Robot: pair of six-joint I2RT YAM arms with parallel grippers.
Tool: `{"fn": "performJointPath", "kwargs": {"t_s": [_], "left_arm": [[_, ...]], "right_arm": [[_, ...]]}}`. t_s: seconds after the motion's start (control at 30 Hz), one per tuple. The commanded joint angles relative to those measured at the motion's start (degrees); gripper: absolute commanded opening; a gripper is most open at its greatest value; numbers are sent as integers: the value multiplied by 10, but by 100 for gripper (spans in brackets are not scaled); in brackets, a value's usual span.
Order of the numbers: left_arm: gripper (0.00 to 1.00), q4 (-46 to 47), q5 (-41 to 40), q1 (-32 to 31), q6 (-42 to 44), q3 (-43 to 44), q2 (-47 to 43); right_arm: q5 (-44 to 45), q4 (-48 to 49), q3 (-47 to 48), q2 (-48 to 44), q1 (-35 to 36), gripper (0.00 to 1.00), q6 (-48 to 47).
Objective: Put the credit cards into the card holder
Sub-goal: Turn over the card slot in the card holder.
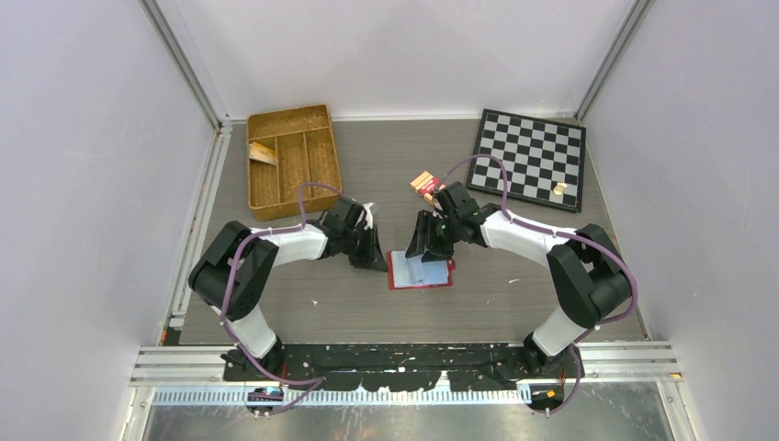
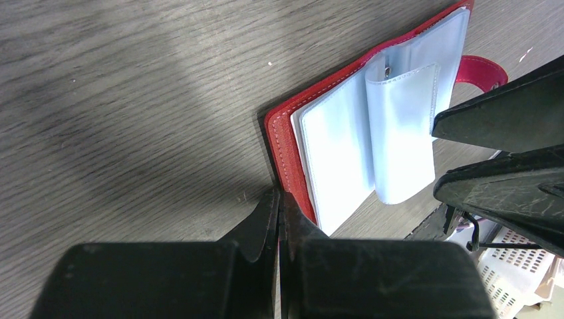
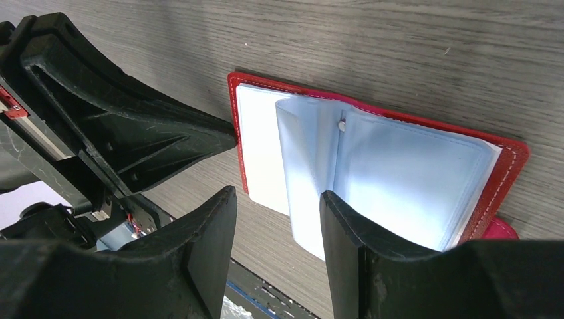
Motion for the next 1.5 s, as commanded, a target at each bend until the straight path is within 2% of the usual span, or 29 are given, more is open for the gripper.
{"fn": "performJointPath", "kwargs": {"t_s": [0.0, 0.23, 0.43, 0.63, 0.8, 0.97, 1.13, 1.33, 1.47], "left_arm": [[0, -11, -31, 0, 18, -6, 13], [0, -10, -32, 0, 19, -8, 10], [0, -9, -47, -1, 18, -15, -2], [2, -24, -57, -1, 25, -12, -29], [19, -77, -84, -1, 45, 10, -71], [47, -178, -132, 7, 97, 63, -115], [70, -283, -182, 68, 172, 159, -133], [80, -333, -171, 218, 218, 277, -111], [84, -329, -192, 279, 253, 356, -63]], "right_arm": [[0, 19, 2, -24, 3, 55, 7], [19, 16, -5, -26, 3, 54, 9], [120, -67, -3, -30, 3, 52, -15], [181, -123, 8, -55, 3, 52, -38], [203, -149, 29, -68, 1, 54, -60], [202, -163, 44, -88, -11, 60, -86], [182, -160, 44, -125, -33, 67, -118], [141, -130, 15, -177, -69, 72, -145], [104, -103, -9, -205, -102, 73, -148]]}}
